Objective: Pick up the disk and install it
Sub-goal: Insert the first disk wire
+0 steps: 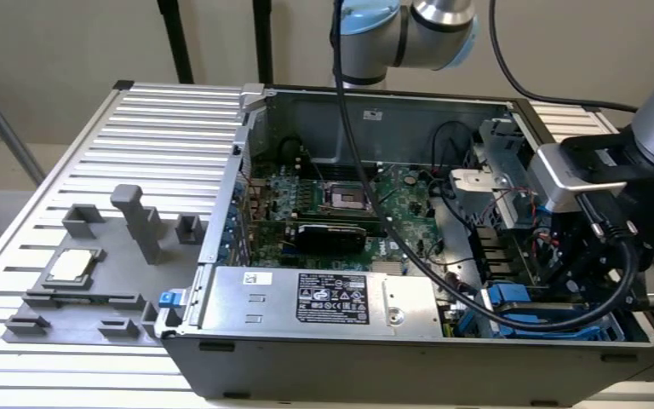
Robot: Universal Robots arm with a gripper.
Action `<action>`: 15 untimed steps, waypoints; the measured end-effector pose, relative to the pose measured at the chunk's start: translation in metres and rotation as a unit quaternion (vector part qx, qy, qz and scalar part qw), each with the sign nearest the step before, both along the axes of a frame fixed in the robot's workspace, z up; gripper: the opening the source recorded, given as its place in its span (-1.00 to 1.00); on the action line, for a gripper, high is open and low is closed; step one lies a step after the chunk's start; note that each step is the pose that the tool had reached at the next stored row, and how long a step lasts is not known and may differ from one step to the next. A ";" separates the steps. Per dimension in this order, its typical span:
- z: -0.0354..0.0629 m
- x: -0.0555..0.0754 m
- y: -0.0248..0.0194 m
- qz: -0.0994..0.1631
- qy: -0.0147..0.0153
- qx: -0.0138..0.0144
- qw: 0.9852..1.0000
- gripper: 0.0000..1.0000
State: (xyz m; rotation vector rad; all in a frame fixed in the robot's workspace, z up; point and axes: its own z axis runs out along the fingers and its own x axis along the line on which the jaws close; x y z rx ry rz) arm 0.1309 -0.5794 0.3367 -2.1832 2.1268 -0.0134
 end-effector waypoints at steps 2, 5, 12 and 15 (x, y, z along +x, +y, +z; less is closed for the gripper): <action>-0.0001 0.001 0.0000 0.000 0.000 -0.001 1.000 -0.65; 0.0000 0.001 0.0001 0.000 0.000 -0.002 1.000 -0.65; -0.0003 0.002 0.0001 0.000 0.000 -0.004 1.000 -0.65; -0.0005 0.002 0.0001 0.000 0.000 -0.005 1.000 -0.65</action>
